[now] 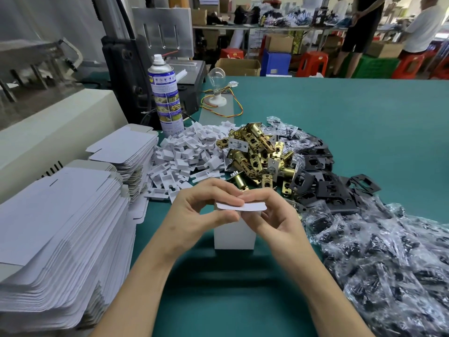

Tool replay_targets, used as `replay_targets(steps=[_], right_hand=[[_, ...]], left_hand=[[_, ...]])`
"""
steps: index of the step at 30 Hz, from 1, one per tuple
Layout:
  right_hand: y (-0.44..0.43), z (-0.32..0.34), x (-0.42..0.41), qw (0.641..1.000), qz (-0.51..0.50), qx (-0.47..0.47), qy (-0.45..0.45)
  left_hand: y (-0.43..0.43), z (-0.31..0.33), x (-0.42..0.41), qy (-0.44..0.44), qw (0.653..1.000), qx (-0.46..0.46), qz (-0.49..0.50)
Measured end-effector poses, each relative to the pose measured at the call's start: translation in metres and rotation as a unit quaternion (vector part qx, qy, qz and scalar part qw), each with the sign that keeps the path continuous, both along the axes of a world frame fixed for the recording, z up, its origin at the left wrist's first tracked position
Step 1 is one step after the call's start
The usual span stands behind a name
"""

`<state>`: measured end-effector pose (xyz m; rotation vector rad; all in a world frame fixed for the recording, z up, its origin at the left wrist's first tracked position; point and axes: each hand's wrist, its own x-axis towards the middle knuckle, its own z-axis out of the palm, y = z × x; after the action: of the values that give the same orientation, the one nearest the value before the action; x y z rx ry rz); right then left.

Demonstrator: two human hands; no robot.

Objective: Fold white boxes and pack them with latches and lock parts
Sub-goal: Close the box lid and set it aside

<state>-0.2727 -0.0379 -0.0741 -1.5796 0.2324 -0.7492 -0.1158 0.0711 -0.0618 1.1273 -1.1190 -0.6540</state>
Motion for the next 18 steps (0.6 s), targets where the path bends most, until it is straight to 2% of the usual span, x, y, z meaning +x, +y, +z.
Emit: replay_targets(steps=[8, 18], right_hand=[[-0.0002, 0.0004, -0.0015, 0.999, 0.001, -0.005, 0.032], [0.0077, -0.0006, 0.0025, 0.995, -0.091, -0.031, 0.011]], left_hand=[[-0.0001, 0.0001, 0.0004, -0.031, 0.999, 0.011, 0.036], [-0.0026, -0.0021, -0.0009, -0.041, 0.996, 0.014, 0.081]])
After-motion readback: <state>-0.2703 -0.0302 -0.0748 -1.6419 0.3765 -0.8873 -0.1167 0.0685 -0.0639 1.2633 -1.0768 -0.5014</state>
